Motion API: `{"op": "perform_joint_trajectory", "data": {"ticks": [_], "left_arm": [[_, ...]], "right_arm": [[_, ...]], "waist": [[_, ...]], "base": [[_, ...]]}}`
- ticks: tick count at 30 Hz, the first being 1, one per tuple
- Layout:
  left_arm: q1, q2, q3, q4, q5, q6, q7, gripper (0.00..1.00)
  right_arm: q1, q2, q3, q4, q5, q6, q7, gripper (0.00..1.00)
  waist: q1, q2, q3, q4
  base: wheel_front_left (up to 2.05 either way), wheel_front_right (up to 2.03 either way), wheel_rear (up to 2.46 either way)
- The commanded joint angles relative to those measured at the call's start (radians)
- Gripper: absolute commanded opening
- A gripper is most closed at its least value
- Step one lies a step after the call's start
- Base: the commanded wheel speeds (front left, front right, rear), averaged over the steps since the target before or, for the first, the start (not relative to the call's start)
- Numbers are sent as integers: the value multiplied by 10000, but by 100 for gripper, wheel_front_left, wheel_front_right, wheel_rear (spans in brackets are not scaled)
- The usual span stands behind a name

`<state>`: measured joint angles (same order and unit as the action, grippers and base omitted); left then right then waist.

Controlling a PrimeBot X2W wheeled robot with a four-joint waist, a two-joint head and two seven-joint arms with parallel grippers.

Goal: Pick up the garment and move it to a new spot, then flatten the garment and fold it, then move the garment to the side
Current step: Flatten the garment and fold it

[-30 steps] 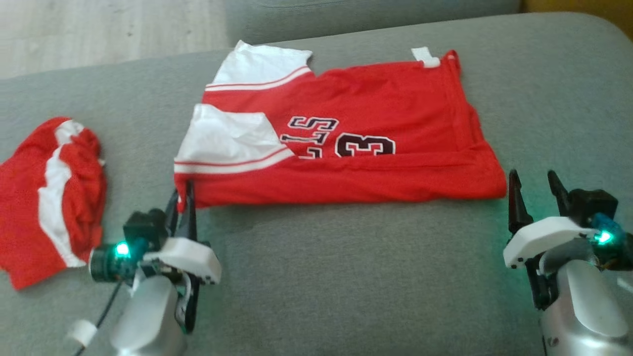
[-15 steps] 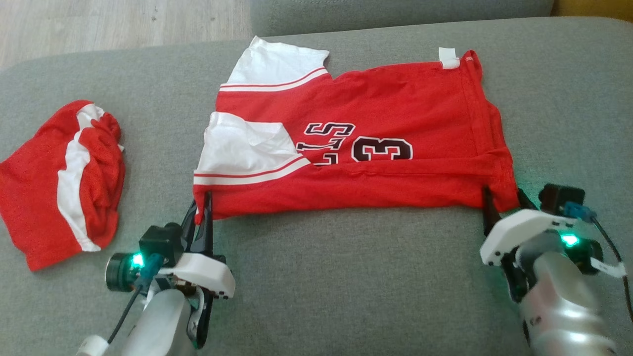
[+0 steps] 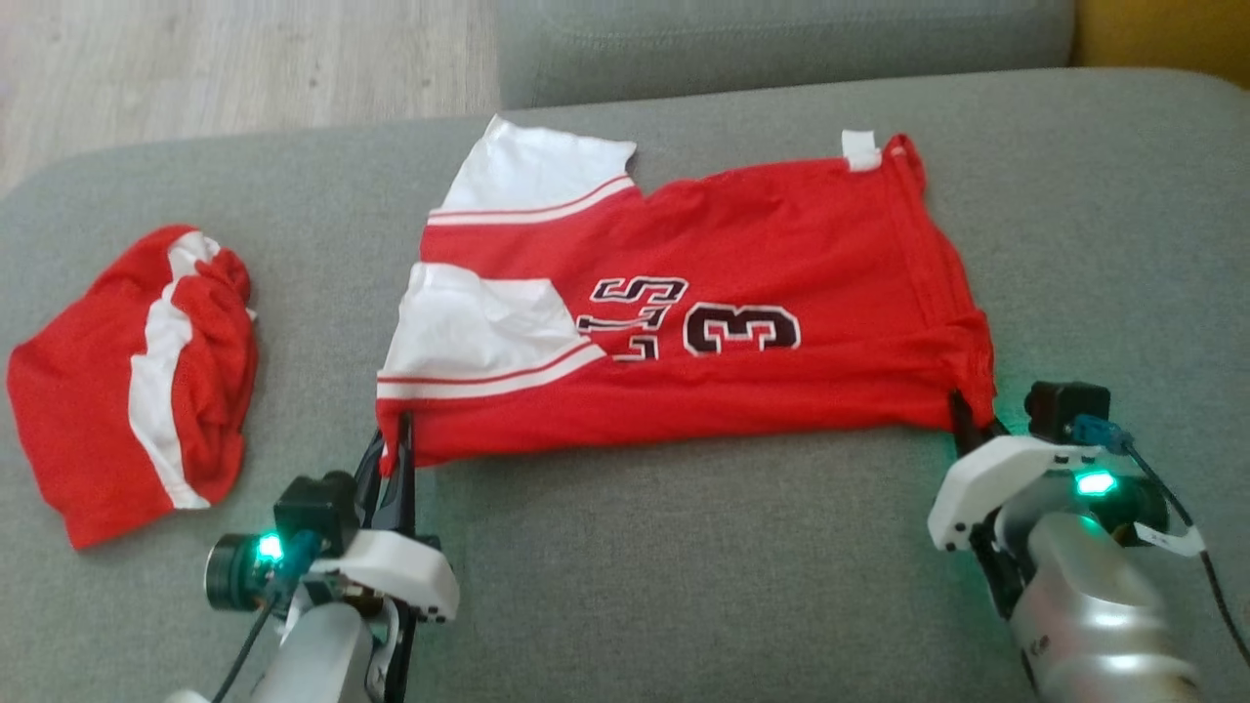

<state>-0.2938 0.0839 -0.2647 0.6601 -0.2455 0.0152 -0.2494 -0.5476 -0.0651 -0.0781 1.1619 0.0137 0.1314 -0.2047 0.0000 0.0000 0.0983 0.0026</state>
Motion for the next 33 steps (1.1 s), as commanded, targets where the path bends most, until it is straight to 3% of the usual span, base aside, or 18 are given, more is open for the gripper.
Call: {"op": "perform_joint_trajectory", "data": {"ticks": [1,11,23,24,25,26,27,33], "left_arm": [[35,278,316,-213,-13,109,-123,0],[1052,363,207,-241,-56,123,-124,0],[2281,240,120,-991,-334,319,-5,0],[2335,228,104,-1039,-353,336,23,0],[2366,221,92,-1079,-366,355,43,15],[2376,220,79,-1130,-369,366,42,74],[2368,215,88,-1197,-377,397,33,100],[2152,218,287,-1804,-401,596,-64,100]], "right_arm": [[-105,-179,76,-200,-342,-7,-198,0],[873,-462,-1281,-750,-1470,-7,-260,0],[2139,-209,-2105,-1922,-1506,-7,392,0],[2208,-172,-2096,-2080,-1488,-7,378,55],[2261,-121,-2083,-2225,-1408,-7,373,100],[2295,-66,-2061,-2345,-1268,-7,400,100],[2317,-22,-2021,-2496,-1139,-7,395,100],[2510,103,-1738,-3797,-424,-7,101,100]], "waist": [[0,0,-182,-37],[0,0,-1108,-235],[0,0,-1643,-332],[0,0,-1644,-335],[0,0,-1641,-341],[0,0,-1636,-348],[0,0,-1624,-357],[0,0,-1512,-428]], "base": [[0,0,0],[0,0,0],[0,0,0],[0,0,0],[0,0,0],[0,0,0],[0,0,0],[0,0,0]]}}
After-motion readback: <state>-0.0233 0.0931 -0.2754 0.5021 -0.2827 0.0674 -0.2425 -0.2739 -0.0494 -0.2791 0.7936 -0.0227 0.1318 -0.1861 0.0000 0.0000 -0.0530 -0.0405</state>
